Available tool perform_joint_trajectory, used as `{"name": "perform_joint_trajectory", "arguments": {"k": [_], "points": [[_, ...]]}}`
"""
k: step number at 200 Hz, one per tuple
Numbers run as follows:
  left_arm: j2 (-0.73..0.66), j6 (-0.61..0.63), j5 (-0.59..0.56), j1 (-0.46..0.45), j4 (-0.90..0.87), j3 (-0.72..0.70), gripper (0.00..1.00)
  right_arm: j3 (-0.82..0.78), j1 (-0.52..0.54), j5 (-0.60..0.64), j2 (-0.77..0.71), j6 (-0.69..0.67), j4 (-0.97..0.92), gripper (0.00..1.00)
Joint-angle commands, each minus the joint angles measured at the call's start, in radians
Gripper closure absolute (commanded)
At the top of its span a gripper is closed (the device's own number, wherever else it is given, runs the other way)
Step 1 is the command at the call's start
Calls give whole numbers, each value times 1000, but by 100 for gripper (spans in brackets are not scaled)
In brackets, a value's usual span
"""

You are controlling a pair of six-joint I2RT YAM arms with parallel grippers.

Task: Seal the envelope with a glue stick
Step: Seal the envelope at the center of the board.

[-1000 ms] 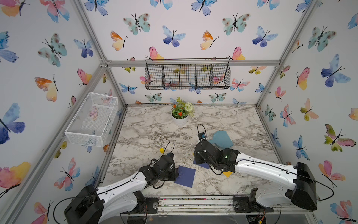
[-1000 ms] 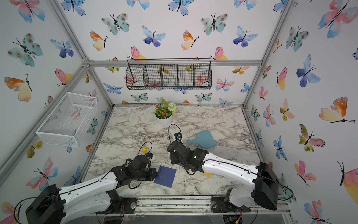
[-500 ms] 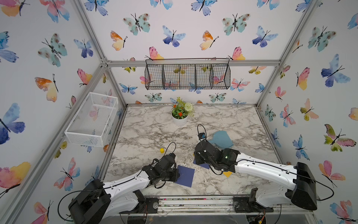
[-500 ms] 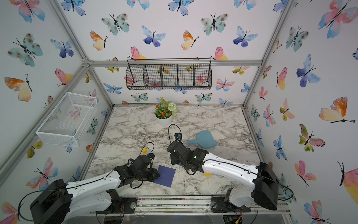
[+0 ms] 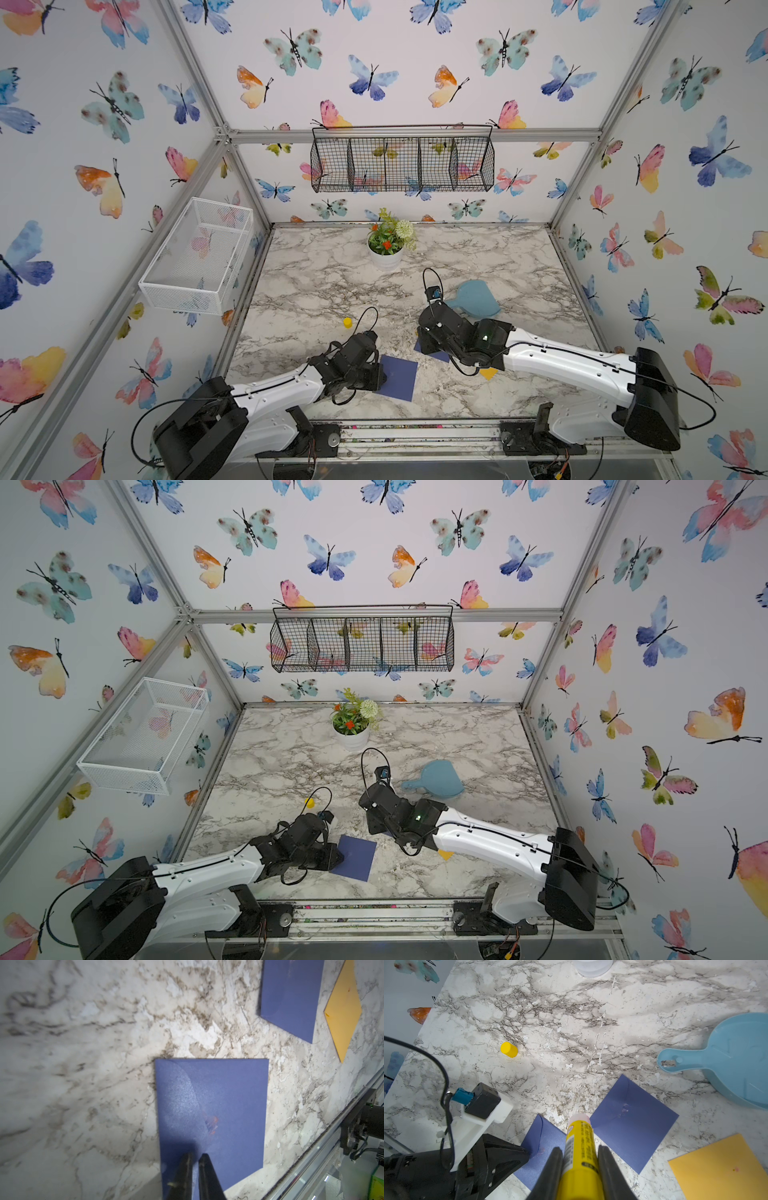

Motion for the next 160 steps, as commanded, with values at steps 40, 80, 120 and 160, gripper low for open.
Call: {"name": "perform_joint_trajectory", "arguments": {"k": [40,80,120,160], "points": [[113,39,-91,-17,-139,52,94,0,-5,25,-26,15,-34,97],[198,42,-172,-69,-220,103,95,22,-5,91,-36,5,-89,97],[314,30,-248,-140,-289,160,97,42,-14,152,-61,-14,-144,97],[399,19,-295,-188,-343,207,100,38,-25,179,-93,-26,-165,97]]}}
